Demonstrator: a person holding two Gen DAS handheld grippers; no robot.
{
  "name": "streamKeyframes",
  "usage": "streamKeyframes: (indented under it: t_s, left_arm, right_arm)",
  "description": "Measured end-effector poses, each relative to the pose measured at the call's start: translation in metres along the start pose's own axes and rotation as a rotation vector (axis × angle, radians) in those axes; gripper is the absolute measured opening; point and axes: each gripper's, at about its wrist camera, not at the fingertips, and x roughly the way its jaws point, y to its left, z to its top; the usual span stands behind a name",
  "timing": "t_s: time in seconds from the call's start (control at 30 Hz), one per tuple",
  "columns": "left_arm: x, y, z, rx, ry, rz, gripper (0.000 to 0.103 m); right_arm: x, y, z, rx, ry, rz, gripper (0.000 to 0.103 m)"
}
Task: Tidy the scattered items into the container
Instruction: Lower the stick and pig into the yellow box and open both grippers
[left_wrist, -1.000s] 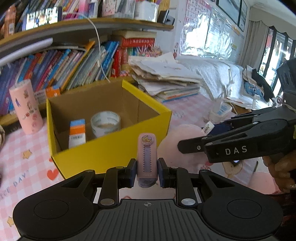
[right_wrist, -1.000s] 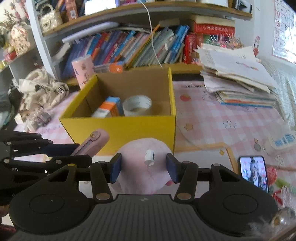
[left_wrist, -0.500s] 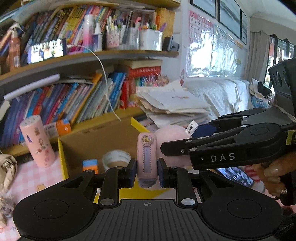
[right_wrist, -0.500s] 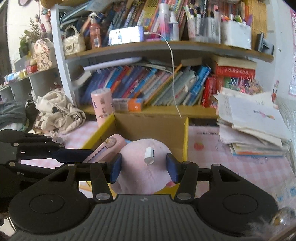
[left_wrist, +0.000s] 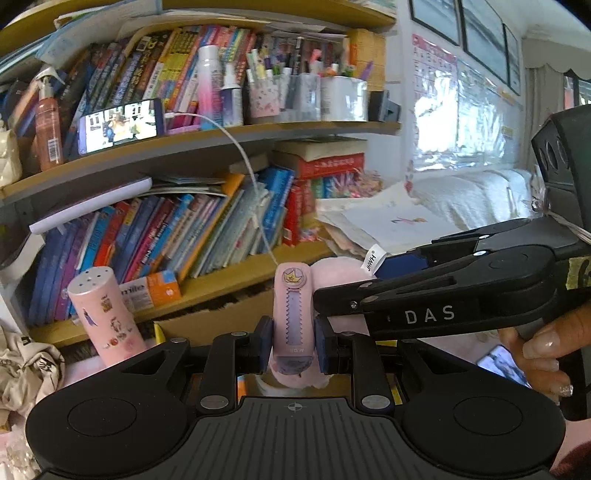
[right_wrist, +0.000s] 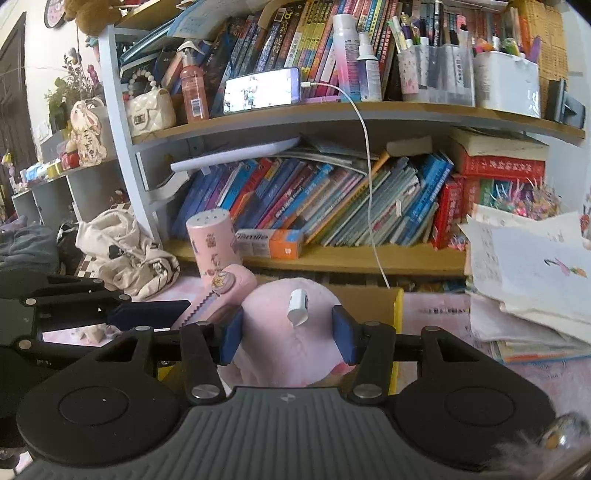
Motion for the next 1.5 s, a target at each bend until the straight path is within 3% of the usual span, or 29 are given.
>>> streamKeyframes:
  t_s: [0.4,0.57,0.8,1.0,1.5]
  left_arm:
    - [0.061,0.035,-0.016,-0.122,0.104,0.047,0.023]
    - [0.083,0.048,-0.029,-0.16,0.163,0.067,0.023]
    - [0.104,0.07,-0.041,-0.203,0.225,0.109,0.023]
    - [0.117,0.074,-0.045,-0.209,0.266,0.111,0.023]
    - [0.124,0.072,-0.041,-0.194,0.262,0.106,0.023]
  right_arm:
    - [0.075,-0.009,0.002,-0.026,0.096,0.025,0.048]
    - [0.106,-0.017,-0.006,-0.056,0.168,-0.011,0.048]
    - [0.135,-0.038,-0.007,-0.059,0.218,-0.068,0.037]
    - [0.15,-0.044,-0.003,-0.044,0.223,-0.06,0.037]
    - [0.16,-0.043,0.018,0.042,0.16,0.0,0.041]
